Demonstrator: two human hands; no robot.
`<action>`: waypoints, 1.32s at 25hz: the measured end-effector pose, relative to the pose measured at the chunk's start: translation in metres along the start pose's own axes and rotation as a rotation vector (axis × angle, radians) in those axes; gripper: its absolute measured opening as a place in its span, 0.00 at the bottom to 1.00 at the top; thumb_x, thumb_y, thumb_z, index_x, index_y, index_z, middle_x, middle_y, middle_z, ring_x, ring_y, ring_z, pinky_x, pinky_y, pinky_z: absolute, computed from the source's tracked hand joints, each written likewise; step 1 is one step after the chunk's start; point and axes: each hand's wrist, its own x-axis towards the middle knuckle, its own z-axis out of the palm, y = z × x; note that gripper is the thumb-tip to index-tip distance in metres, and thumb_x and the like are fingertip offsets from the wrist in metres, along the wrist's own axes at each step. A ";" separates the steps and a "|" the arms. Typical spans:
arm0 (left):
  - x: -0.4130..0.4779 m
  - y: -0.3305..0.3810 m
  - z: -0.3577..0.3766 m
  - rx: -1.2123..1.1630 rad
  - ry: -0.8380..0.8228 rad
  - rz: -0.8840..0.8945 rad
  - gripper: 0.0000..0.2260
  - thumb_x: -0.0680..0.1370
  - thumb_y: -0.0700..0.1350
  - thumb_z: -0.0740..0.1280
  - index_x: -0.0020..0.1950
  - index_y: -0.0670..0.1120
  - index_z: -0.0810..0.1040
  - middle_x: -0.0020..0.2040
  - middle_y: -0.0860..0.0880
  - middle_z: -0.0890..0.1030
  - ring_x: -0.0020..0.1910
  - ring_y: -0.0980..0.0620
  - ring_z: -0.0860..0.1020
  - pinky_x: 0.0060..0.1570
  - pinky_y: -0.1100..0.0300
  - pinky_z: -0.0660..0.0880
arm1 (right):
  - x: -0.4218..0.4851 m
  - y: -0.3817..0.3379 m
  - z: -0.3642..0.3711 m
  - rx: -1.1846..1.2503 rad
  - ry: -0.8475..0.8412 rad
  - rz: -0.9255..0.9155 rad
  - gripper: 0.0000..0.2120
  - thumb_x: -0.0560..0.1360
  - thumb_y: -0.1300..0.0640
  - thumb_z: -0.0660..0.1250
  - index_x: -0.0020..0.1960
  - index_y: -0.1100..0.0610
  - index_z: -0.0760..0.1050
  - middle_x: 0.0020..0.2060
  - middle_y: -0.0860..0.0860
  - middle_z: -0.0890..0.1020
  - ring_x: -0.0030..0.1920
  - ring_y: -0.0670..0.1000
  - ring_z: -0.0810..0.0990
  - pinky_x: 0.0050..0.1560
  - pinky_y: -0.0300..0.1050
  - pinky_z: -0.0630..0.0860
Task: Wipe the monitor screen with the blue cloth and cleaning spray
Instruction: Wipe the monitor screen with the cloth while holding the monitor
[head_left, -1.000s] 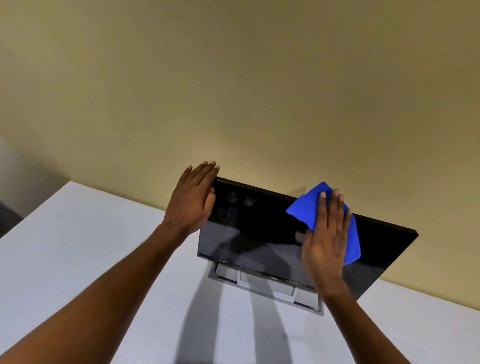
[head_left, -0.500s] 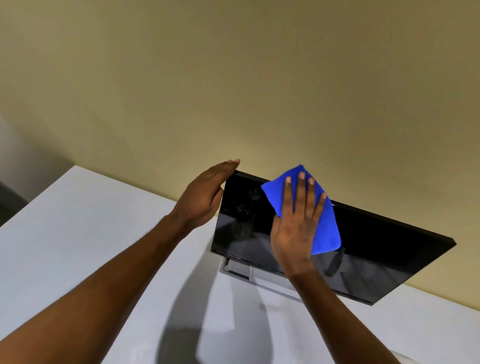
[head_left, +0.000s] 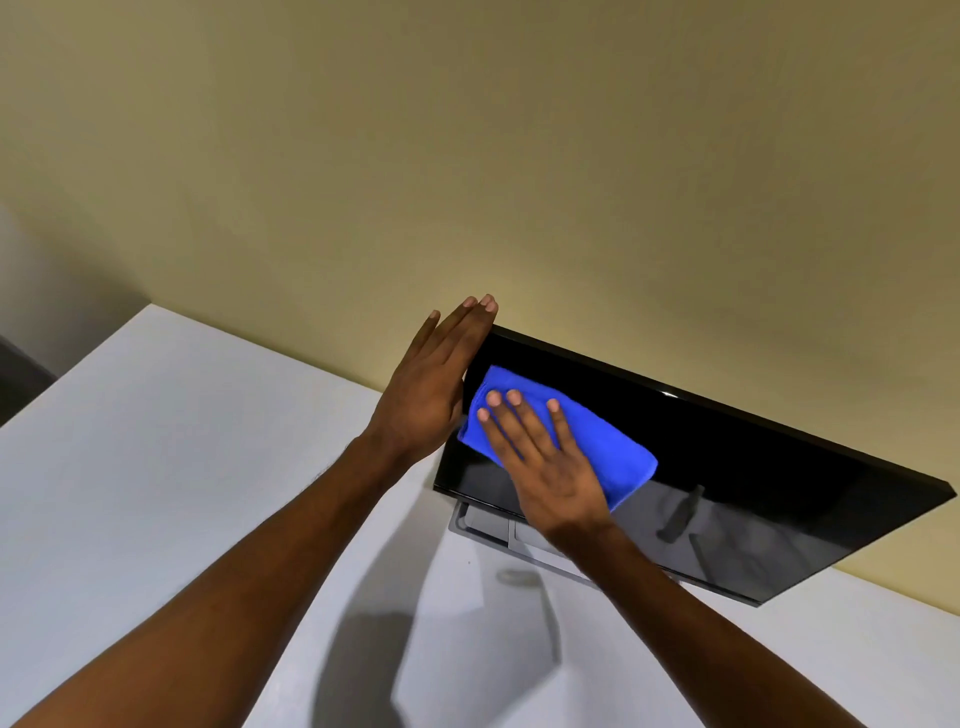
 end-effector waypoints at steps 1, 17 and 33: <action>-0.002 -0.001 0.000 -0.006 0.001 0.004 0.38 0.72 0.38 0.47 0.85 0.41 0.57 0.85 0.46 0.60 0.85 0.49 0.56 0.84 0.44 0.53 | -0.009 -0.006 0.005 0.001 -0.029 -0.080 0.37 0.76 0.65 0.51 0.85 0.61 0.47 0.85 0.57 0.45 0.84 0.58 0.43 0.83 0.63 0.39; -0.252 -0.059 0.122 0.195 -0.300 -0.486 0.30 0.84 0.48 0.49 0.87 0.47 0.49 0.87 0.49 0.47 0.86 0.48 0.50 0.83 0.44 0.49 | 0.015 0.045 -0.044 0.032 0.156 0.183 0.38 0.76 0.71 0.65 0.84 0.62 0.55 0.83 0.58 0.53 0.83 0.59 0.52 0.82 0.66 0.45; -0.324 -0.031 0.158 0.282 -0.393 -0.495 0.28 0.87 0.51 0.50 0.86 0.45 0.49 0.87 0.47 0.49 0.86 0.49 0.45 0.83 0.41 0.51 | -0.071 -0.021 0.042 -0.184 -0.219 -0.461 0.35 0.82 0.58 0.53 0.84 0.65 0.42 0.84 0.59 0.46 0.84 0.58 0.49 0.83 0.60 0.41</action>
